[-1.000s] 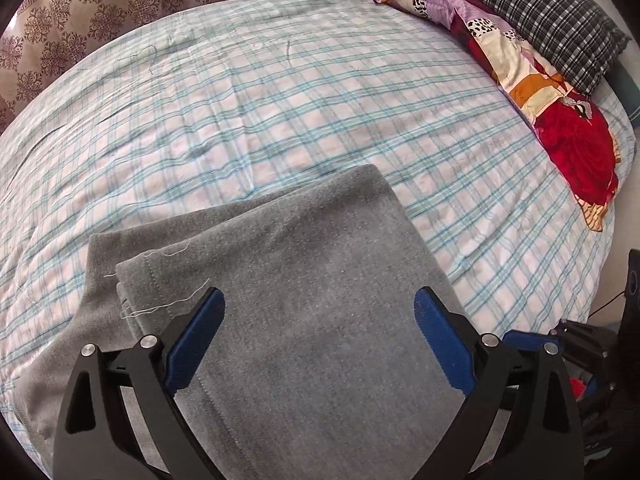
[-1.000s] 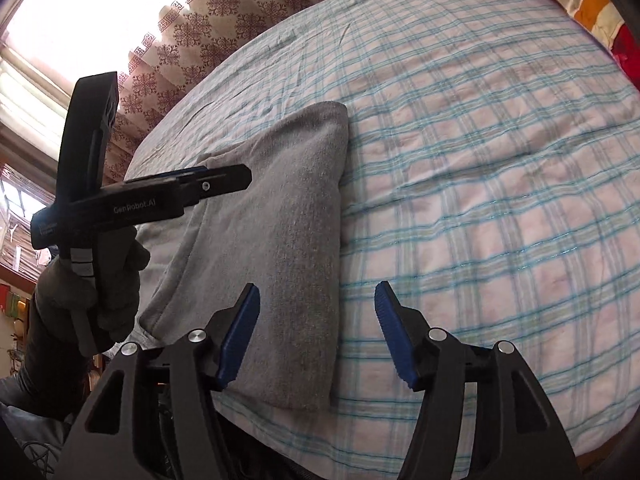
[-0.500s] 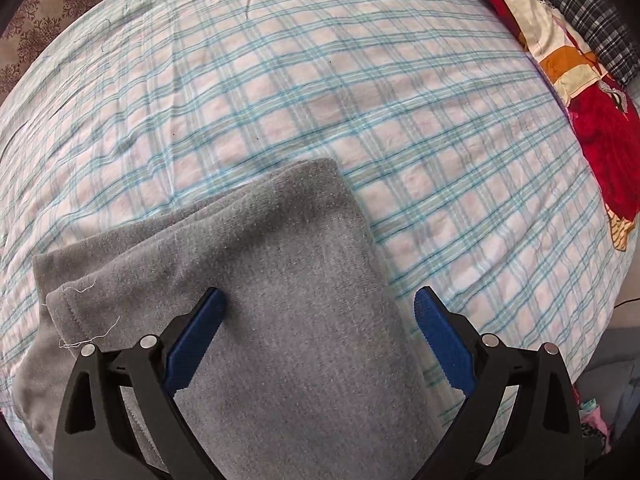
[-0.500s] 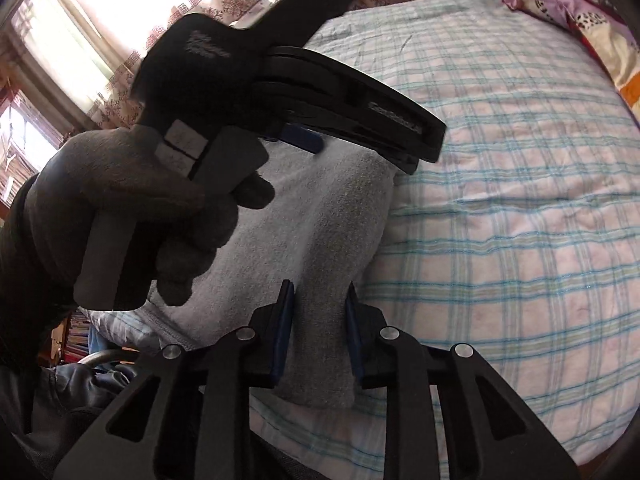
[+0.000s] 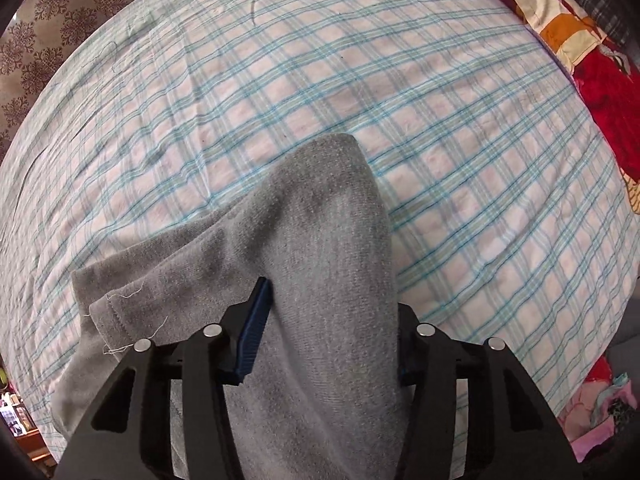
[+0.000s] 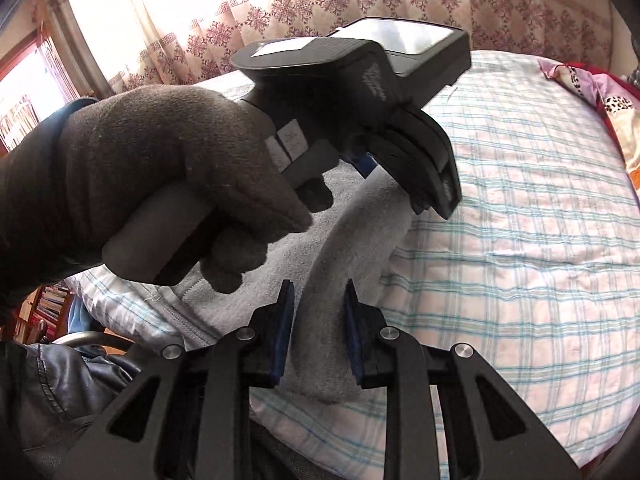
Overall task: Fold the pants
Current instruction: 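Lift the folded end with the left gripper and fold it over the stack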
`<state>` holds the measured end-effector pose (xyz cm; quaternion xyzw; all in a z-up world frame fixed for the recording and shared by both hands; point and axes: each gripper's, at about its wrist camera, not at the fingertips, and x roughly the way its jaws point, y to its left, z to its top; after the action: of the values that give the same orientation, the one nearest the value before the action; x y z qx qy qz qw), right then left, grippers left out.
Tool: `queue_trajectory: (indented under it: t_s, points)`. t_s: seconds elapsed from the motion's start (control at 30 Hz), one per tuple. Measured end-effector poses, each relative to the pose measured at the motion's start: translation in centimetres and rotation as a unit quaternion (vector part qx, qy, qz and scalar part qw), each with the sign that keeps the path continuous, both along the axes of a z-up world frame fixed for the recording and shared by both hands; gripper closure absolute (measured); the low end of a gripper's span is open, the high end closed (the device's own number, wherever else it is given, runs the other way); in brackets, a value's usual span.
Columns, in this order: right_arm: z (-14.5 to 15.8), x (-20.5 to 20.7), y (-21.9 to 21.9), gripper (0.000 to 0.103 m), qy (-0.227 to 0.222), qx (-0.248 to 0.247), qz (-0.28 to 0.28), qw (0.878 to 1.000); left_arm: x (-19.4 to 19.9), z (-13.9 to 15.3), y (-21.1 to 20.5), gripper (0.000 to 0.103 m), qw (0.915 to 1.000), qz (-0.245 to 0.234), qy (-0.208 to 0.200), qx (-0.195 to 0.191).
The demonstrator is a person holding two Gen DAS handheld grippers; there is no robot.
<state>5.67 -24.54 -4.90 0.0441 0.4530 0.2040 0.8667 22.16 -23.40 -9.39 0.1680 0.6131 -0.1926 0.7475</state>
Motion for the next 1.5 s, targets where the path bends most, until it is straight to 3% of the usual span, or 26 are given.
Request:
queue_trajectory:
  t_s: [0.07, 0.17, 0.43, 0.57, 0.67, 0.73, 0.87, 1.07, 1.5]
  points:
    - [0.5, -0.3, -0.1, 0.082, -0.002, 0.019, 0.005, 1.000, -0.2, 0.9, 0.9, 0.068, 0.9998, 0.002, -0.001, -0.020]
    - [1.6, -0.6, 0.3, 0.082, -0.013, 0.031, 0.017, 0.999, -0.2, 2.5, 2.7, 0.075, 0.9985, 0.007, -0.003, -0.054]
    - [5.3, -1.0, 2.5, 0.080, -0.039, 0.097, 0.058, 0.993, -1.2, 6.4, 10.8, 0.081, 0.9830, 0.058, 0.002, -0.174]
    - [7.5, -1.2, 1.8, 0.044, -0.068, 0.128, 0.047, 0.988, -1.1, 7.0, 15.3, 0.082, 0.9743, 0.081, -0.003, -0.210]
    - [7.3, -0.8, 0.9, 0.043, -0.079, 0.112, 0.013, 0.990, -1.2, 7.4, 18.3, 0.082, 0.9671, 0.098, -0.005, -0.235]
    - [5.9, 0.1, 0.4, 0.043, -0.058, 0.090, -0.021, 0.994, -1.4, 7.6, 20.1, 0.082, 0.9624, 0.107, -0.005, -0.249]
    - [2.9, 1.6, 0.9, 0.043, -0.008, 0.060, -0.037, 0.997, -1.8, 8.1, 23.5, 0.082, 0.9556, 0.119, -0.013, -0.269]
    - [-1.0, 2.4, 5.1, 0.043, 0.049, 0.043, 0.018, 0.998, -2.4, 8.7, 28.5, 0.082, 0.9514, 0.128, -0.030, -0.278]
    - [0.2, 3.6, 18.7, 0.043, 0.040, 0.028, 0.185, 0.982, -3.1, 6.5, 40.9, 0.082, 0.9400, 0.205, -0.039, -0.270]
